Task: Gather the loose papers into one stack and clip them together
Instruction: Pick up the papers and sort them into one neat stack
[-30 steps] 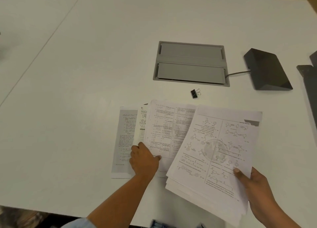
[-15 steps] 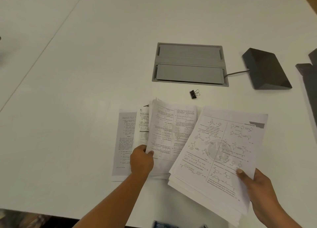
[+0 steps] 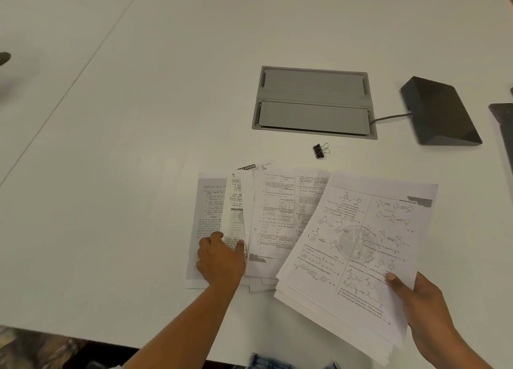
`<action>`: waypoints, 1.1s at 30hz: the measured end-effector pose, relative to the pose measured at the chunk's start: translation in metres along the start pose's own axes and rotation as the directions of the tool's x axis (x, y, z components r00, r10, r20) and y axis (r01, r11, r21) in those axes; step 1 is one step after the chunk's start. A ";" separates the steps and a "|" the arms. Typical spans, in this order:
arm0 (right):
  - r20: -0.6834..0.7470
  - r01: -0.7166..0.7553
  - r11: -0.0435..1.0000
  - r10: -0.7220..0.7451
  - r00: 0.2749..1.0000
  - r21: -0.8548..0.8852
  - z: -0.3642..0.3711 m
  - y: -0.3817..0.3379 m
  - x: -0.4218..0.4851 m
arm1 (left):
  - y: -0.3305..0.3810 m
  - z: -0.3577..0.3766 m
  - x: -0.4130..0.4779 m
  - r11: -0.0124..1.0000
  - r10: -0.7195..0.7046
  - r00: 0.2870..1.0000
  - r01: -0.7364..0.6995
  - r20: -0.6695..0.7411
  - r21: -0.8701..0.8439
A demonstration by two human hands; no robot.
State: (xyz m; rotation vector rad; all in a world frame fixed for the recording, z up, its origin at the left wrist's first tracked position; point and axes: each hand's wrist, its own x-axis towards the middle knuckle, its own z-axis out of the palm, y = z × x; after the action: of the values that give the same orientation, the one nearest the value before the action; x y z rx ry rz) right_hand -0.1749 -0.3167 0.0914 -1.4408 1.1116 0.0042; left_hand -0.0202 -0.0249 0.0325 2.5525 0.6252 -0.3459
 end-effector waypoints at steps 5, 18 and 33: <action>-0.018 0.012 1.000 -0.012 1.000 -0.020 0.002 0.000 -0.004 | 0.000 0.004 0.006 0.993 -0.023 0.988 0.040 0.152 -0.110; -0.079 0.099 0.995 -0.099 0.992 -0.005 0.004 -0.012 -0.015 | -0.033 -0.013 0.020 0.998 -0.060 0.994 0.057 -0.088 -0.035; -0.020 0.096 0.995 -0.095 0.995 0.029 0.008 -0.011 -0.017 | -0.032 -0.020 0.018 0.984 -0.013 0.993 -0.008 -0.117 -0.176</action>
State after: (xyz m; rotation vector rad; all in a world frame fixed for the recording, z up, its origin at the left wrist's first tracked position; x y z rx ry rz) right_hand -0.1728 -0.3027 0.1087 -1.4682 1.0523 -0.0932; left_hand -0.0179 0.0168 0.0305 2.4145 0.6710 -0.1343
